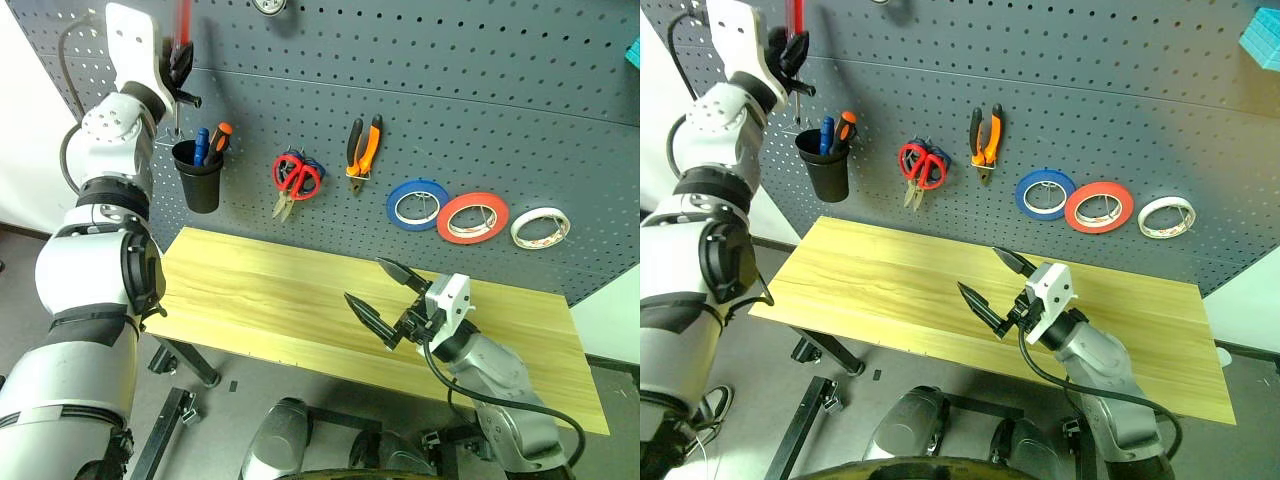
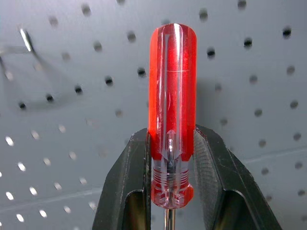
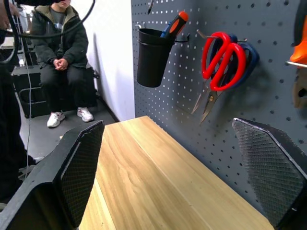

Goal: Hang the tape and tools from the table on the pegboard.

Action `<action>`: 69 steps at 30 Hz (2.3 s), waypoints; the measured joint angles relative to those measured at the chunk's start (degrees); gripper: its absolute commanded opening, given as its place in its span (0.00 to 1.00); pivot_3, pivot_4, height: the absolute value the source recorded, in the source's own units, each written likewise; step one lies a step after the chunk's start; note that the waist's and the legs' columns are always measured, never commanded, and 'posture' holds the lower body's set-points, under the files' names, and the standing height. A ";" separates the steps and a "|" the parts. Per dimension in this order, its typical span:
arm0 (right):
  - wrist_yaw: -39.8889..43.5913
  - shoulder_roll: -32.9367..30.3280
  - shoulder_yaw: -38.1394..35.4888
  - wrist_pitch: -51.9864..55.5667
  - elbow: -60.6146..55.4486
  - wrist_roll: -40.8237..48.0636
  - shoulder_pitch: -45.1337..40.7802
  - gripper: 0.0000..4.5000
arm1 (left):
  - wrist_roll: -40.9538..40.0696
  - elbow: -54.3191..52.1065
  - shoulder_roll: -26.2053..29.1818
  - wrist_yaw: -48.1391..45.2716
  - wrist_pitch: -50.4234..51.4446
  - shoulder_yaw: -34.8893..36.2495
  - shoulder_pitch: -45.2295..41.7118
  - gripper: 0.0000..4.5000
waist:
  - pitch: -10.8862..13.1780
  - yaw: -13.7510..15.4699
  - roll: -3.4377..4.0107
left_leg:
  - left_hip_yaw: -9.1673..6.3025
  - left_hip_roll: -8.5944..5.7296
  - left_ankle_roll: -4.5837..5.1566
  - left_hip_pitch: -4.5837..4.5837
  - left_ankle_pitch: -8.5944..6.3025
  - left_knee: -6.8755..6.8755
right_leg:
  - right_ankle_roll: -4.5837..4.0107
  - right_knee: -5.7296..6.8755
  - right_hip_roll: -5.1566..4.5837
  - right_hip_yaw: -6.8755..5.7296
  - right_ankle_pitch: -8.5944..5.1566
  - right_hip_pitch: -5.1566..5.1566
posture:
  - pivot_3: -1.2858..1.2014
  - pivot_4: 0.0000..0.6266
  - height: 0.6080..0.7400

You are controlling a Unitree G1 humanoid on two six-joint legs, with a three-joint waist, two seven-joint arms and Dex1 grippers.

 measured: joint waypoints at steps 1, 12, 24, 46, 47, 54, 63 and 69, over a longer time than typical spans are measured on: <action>-0.20 -0.36 -0.21 0.47 -0.94 0.07 0.69 1.00 | 0.00 0.08 -0.37 0.02 0.01 0.10 0.92 0.19 | 0.05 -0.22 0.00 | 0.00 0.00 0.00 -0.01 0.00 0.01 | 0.00 0.02 -0.01 0.00 -0.01 0.00 | 0.62 0.17 0.53; -2.17 -2.62 -1.75 4.46 -8.63 1.52 7.22 1.00 | -0.59 0.25 -2.22 0.59 -1.09 1.56 4.96 0.19 | 0.65 -4.14 -0.40 | -0.03 0.06 0.01 0.21 0.01 0.11 | -0.04 0.30 -0.15 0.03 -0.05 0.10 | 0.61 0.21 0.53; -2.03 -2.85 -1.74 5.03 -7.83 1.76 4.83 1.00 | -1.64 -2.06 0.33 -0.68 -2.64 2.23 11.18 0.19 | 1.51 -6.14 0.01 | 0.12 0.11 -0.01 0.92 0.00 0.05 | -0.18 0.37 -0.28 0.17 -0.18 0.59 | 0.62 0.21 0.53; -1.84 -2.73 -1.35 4.71 -6.05 1.34 4.11 1.00 | -6.23 -11.70 2.23 2.40 -1.37 4.90 22.21 0.77 | 1.76 -7.67 0.04 | 0.10 0.06 0.03 0.95 -0.02 -0.04 | -0.12 0.34 -0.38 0.20 -0.27 0.61 | 0.63 0.17 0.53; -1.81 -2.65 -1.33 4.64 -5.60 1.16 3.83 1.00 | -6.26 -11.87 2.19 2.72 -1.29 4.91 22.28 0.84 | 1.76 -7.58 0.03 | 0.11 0.05 0.03 0.95 -0.02 -0.04 | -0.12 0.34 -0.37 0.19 -0.27 0.61 | 0.63 0.17 0.53; -1.16 -1.97 -1.06 2.96 -2.33 0.27 1.09 1.00 | -6.48 -16.74 1.90 2.05 -1.09 4.52 25.60 1.00 | 1.60 -7.05 -0.03 | 0.13 0.05 0.03 0.93 -0.02 -0.05 | -0.06 0.26 -0.36 0.18 -0.22 0.65 | 0.63 0.07 0.53; 1.31 0.40 -0.95 -2.96 7.85 -0.82 -7.63 1.00 | -16.38 -48.66 2.38 -9.61 15.02 4.09 37.34 1.00 | 0.95 -7.02 -0.34 | 0.13 0.05 0.11 0.85 -0.06 -0.08 | 0.03 0.10 -0.21 0.18 -0.11 0.67 | 0.67 0.00 0.53; 3.18 2.49 -1.15 -8.10 17.03 -1.65 -13.10 1.00 | -26.76 -66.94 3.58 -14.55 30.72 4.57 45.29 1.00 | 0.73 -6.42 -0.29 | 0.09 0.09 0.11 0.92 -0.06 -0.10 | 0.02 0.10 -0.15 0.18 -0.11 0.70 | 0.70 0.00 0.53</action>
